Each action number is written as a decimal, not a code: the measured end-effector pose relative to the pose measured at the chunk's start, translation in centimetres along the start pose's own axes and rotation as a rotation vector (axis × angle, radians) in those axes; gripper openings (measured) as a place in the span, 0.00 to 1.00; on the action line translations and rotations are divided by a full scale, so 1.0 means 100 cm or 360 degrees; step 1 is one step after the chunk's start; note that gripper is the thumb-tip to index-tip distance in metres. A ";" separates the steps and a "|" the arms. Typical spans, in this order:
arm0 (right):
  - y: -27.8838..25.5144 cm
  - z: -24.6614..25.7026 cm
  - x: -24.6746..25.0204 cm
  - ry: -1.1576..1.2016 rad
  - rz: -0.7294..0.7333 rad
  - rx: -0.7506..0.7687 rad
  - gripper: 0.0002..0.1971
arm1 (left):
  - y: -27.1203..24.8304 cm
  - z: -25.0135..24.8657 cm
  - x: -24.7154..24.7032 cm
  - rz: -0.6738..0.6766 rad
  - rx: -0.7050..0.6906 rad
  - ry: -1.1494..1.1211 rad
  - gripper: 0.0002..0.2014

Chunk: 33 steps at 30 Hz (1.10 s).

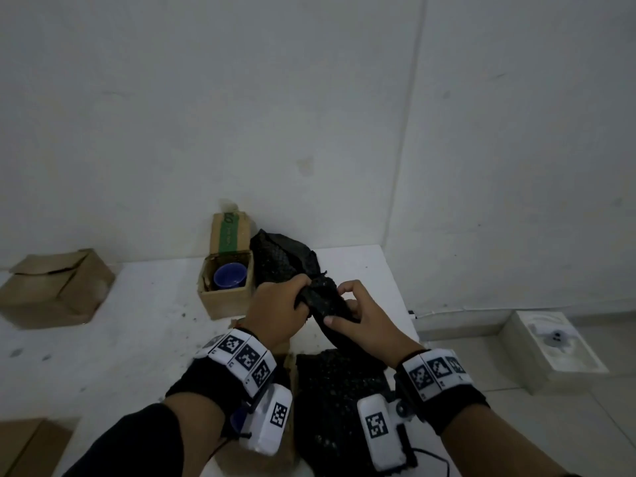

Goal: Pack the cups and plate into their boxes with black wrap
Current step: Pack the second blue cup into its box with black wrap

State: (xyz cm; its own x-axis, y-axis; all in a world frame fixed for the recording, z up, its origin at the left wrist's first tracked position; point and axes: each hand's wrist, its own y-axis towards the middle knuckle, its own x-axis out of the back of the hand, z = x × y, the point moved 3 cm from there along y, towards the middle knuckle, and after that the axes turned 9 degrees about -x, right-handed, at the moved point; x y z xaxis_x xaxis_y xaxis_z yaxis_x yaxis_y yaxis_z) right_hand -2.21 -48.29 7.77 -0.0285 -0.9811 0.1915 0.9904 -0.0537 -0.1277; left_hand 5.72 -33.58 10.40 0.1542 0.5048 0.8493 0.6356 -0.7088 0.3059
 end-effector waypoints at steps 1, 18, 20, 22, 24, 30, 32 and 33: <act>0.001 0.005 -0.006 -0.0002 0.0003 0.0024 0.14 | -0.007 0.003 0.007 0.0005 0.0001 -0.0102 0.07; -0.001 0.009 -0.137 -0.2139 0.0115 0.0240 0.13 | -0.143 0.068 0.023 0.0483 -0.0101 0.0103 0.14; -0.008 0.000 -0.147 -0.2066 0.0199 0.0222 0.12 | -0.151 0.070 0.020 0.0577 -0.0149 0.0287 0.14; -0.015 -0.006 -0.155 -0.1961 0.0255 0.0194 0.12 | -0.156 0.076 0.018 0.0597 -0.0109 0.0400 0.14; -0.021 -0.012 -0.162 -0.1915 0.0397 0.0054 0.08 | -0.161 0.084 0.018 0.0554 -0.0024 0.0350 0.15; -0.029 -0.022 -0.179 -0.1580 0.0493 -0.0433 0.14 | -0.162 0.092 0.005 0.0427 0.0282 -0.0408 0.29; -0.025 -0.025 -0.188 -0.1772 0.0322 -0.0128 0.15 | -0.164 0.086 0.003 0.0345 0.0434 -0.0870 0.31; -0.023 -0.033 -0.189 -0.1739 0.0345 -0.0314 0.21 | -0.164 0.082 0.002 0.0285 0.0507 -0.1090 0.32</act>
State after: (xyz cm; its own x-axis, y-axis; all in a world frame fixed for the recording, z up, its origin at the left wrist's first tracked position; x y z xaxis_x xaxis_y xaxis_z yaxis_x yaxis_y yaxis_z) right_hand -4.36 -30.27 1.24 0.3707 -0.2900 0.8823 0.9186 -0.0255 -0.3943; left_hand 1.52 -17.76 2.05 0.6426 0.6612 0.3871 0.7276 -0.6850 -0.0376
